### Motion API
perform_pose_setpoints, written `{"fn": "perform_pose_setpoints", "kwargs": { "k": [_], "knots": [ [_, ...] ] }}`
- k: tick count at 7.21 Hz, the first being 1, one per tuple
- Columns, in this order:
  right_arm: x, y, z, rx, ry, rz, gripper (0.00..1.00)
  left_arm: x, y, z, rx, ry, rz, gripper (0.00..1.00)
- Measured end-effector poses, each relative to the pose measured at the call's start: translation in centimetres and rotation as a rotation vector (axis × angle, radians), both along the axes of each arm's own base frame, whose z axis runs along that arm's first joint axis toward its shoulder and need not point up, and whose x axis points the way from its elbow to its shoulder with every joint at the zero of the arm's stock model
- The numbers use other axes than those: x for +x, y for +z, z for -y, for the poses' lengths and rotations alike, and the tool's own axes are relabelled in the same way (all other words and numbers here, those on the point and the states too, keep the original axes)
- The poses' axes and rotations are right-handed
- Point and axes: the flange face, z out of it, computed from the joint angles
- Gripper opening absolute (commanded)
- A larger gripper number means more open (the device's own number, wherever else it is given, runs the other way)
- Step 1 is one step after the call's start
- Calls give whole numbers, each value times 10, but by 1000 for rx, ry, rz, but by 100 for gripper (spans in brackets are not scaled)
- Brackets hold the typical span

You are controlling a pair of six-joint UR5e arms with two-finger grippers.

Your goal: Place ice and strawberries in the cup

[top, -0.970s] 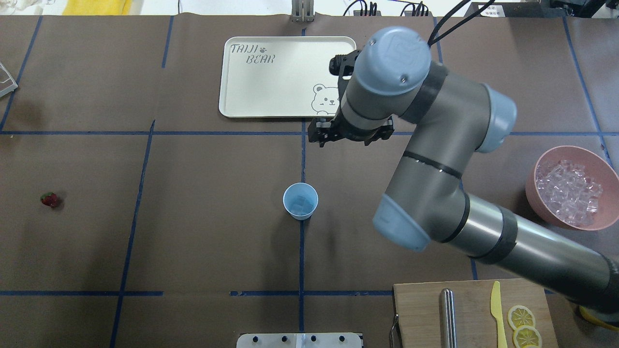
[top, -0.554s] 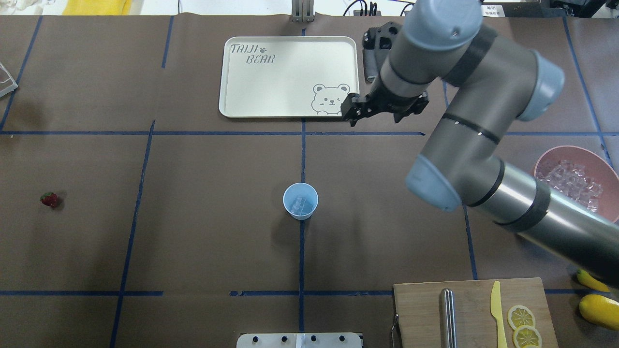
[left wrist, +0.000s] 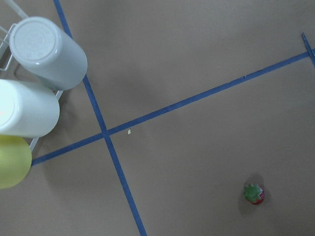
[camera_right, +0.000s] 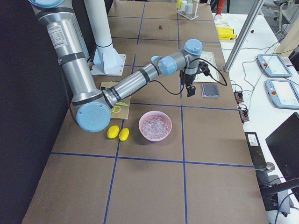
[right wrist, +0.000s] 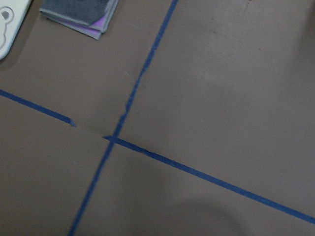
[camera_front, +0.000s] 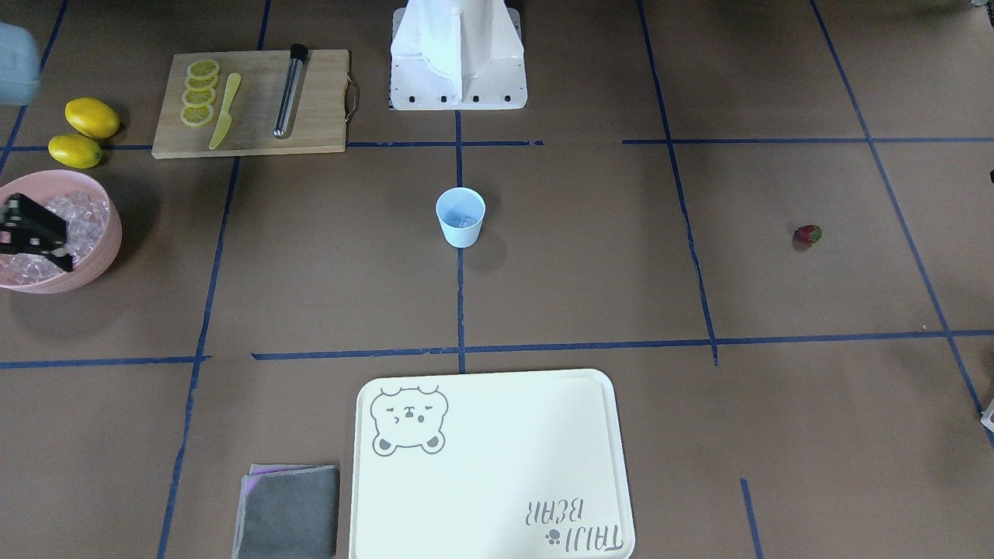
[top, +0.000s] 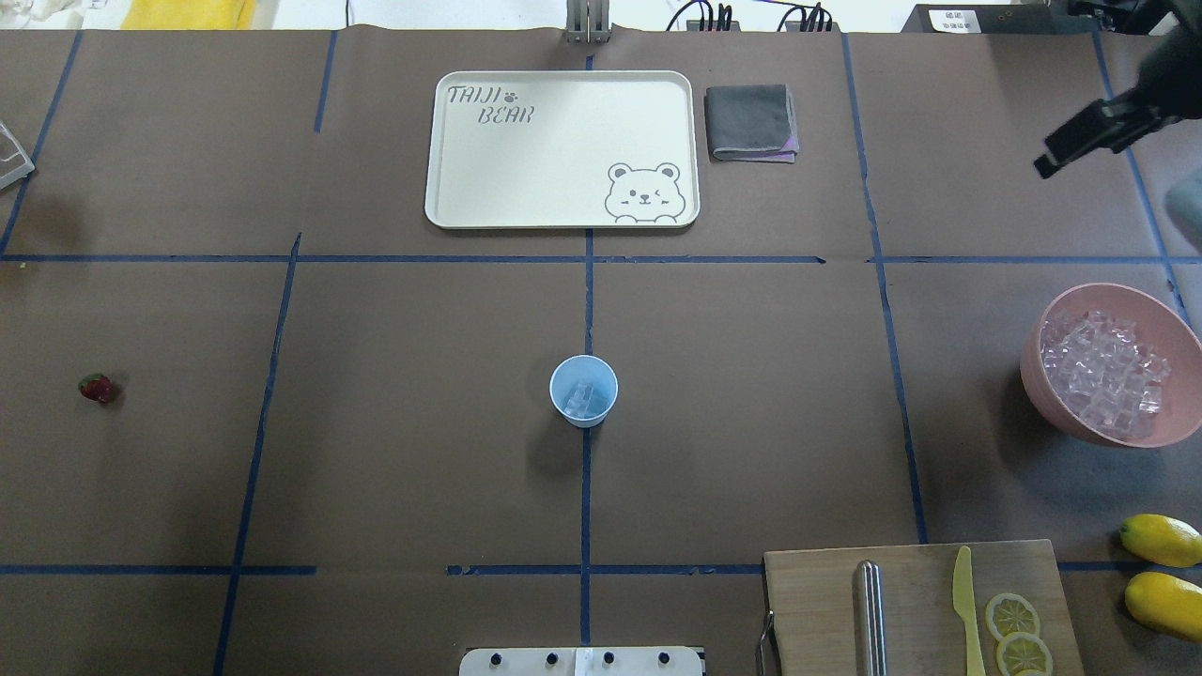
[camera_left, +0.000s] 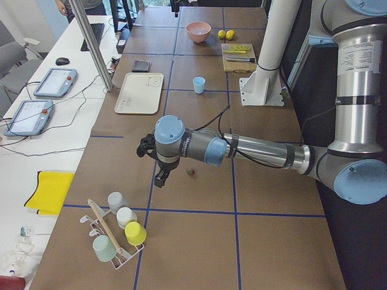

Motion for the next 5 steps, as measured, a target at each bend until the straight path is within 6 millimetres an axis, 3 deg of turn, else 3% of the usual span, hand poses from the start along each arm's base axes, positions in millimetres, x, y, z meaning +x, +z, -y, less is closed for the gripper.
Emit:
{"fn": "perform_pose_setpoints", "kwargs": {
  "k": [1,3,5],
  "knots": [
    [46,46,-19,-3,-3,-24,100,0,-1,1,10,-2,0,100],
    [123,131,-79,-97,68,-49,100,-1,-4,2,17,-5,0,100],
    [162,185,-135,-193,127,-52,99,-1,-4,6,16,-7,0,100]
  ]
}}
